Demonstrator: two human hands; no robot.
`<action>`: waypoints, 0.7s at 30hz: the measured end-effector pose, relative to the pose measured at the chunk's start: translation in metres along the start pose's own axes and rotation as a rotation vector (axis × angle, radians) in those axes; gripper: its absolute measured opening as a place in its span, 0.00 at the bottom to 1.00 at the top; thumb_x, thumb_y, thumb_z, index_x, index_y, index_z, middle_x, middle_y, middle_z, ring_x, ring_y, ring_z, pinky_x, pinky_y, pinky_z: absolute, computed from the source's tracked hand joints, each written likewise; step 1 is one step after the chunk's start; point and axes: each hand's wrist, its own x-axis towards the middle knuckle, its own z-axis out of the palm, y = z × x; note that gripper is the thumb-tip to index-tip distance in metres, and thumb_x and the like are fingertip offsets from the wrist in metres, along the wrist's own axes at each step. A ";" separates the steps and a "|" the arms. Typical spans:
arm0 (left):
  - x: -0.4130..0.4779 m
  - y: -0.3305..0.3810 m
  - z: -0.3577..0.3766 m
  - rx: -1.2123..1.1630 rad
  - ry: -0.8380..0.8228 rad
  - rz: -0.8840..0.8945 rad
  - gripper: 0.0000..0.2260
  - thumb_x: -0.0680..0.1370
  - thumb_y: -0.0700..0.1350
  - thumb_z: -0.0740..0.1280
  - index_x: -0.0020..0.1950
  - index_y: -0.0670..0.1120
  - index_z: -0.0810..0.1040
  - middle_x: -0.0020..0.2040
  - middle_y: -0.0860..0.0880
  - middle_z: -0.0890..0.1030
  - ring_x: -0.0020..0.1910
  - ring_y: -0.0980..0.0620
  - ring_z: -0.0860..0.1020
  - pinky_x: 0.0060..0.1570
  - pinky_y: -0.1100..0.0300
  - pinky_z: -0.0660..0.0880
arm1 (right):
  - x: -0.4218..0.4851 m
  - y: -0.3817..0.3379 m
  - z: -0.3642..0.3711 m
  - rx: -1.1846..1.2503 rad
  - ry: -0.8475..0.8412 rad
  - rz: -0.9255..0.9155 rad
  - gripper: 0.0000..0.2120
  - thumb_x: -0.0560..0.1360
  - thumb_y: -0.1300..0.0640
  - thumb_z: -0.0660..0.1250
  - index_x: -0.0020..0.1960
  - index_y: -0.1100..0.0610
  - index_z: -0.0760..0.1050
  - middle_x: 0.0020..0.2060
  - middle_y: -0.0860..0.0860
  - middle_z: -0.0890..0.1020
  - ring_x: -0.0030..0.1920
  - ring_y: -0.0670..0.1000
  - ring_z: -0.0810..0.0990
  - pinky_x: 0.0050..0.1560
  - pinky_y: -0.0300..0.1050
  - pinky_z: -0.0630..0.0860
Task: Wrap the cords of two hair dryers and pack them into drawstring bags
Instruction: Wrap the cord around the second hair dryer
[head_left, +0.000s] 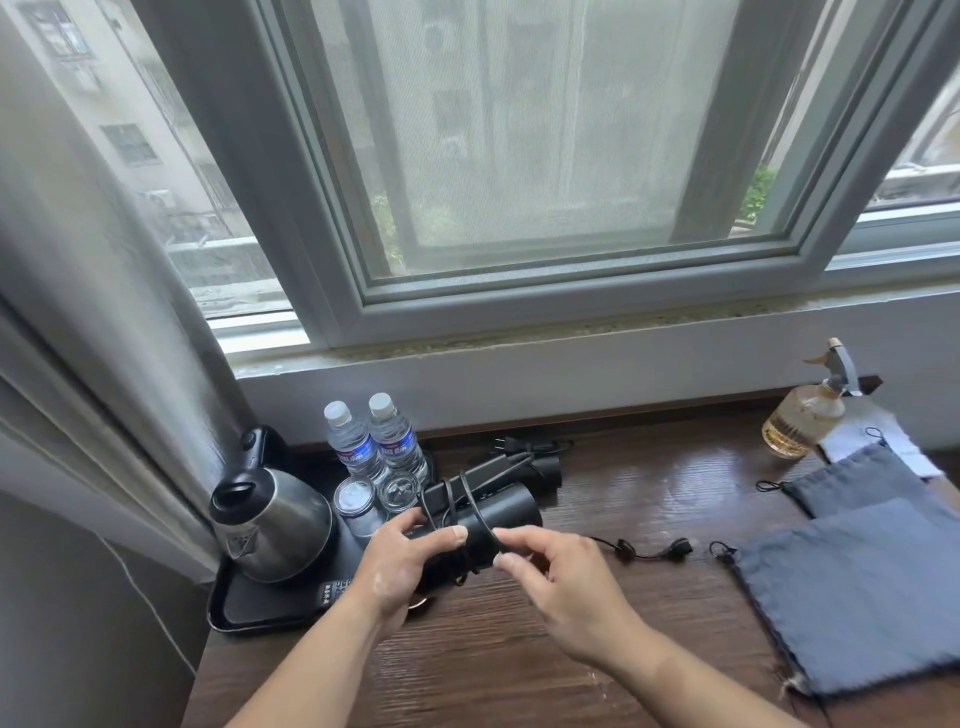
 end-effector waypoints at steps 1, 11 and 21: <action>0.001 0.001 0.001 -0.008 -0.009 0.000 0.30 0.59 0.47 0.82 0.57 0.37 0.79 0.49 0.29 0.84 0.41 0.34 0.82 0.46 0.42 0.76 | -0.003 0.005 0.005 0.030 0.023 0.013 0.10 0.78 0.56 0.71 0.57 0.45 0.84 0.33 0.31 0.80 0.36 0.37 0.79 0.39 0.27 0.68; -0.003 0.005 0.017 -0.097 -0.054 -0.006 0.25 0.66 0.41 0.80 0.59 0.34 0.76 0.45 0.32 0.83 0.40 0.39 0.82 0.35 0.53 0.79 | -0.010 0.034 0.041 0.114 0.184 0.013 0.13 0.76 0.59 0.73 0.55 0.43 0.84 0.44 0.37 0.85 0.46 0.40 0.84 0.48 0.33 0.76; -0.001 0.002 0.018 -0.060 -0.012 0.017 0.27 0.61 0.40 0.83 0.57 0.37 0.80 0.45 0.34 0.86 0.39 0.39 0.84 0.38 0.52 0.80 | -0.011 0.043 0.051 -0.005 0.195 -0.091 0.14 0.74 0.55 0.73 0.59 0.45 0.84 0.38 0.30 0.79 0.39 0.36 0.78 0.44 0.25 0.70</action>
